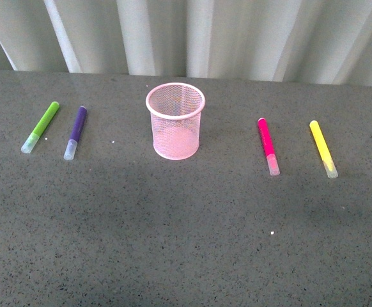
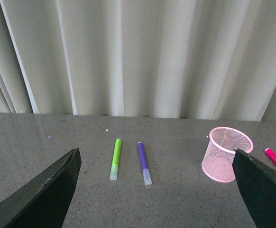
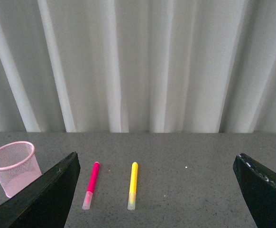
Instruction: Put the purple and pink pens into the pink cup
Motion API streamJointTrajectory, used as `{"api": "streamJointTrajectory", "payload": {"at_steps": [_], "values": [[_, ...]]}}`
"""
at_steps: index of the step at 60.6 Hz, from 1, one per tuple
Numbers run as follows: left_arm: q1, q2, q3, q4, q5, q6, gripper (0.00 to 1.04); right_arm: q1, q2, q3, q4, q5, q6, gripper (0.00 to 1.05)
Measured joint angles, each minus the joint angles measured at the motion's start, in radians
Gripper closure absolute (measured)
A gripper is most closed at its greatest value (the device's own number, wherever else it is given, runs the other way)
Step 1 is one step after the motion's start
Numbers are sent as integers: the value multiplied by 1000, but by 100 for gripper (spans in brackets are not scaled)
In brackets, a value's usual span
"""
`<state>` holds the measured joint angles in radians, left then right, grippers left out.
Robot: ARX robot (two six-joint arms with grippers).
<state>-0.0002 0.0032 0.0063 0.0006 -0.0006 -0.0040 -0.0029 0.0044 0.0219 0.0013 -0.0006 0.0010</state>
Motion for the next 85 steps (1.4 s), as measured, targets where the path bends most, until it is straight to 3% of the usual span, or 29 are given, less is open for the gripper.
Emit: {"api": "streamJointTrajectory", "payload": {"at_steps": [73, 75, 80, 85], "values": [[0, 0, 0, 0, 0, 0, 7, 0, 0, 0, 0, 0, 0, 7], [-27, 21, 11, -30, -58, 4, 7, 0, 0, 0, 0, 0, 0, 7], [-114, 161, 61, -72, -389, 28, 7, 0, 0, 0, 0, 0, 0, 7], [-136, 313, 80, 23, -512, 43, 7, 0, 0, 0, 0, -1, 0, 7]]}}
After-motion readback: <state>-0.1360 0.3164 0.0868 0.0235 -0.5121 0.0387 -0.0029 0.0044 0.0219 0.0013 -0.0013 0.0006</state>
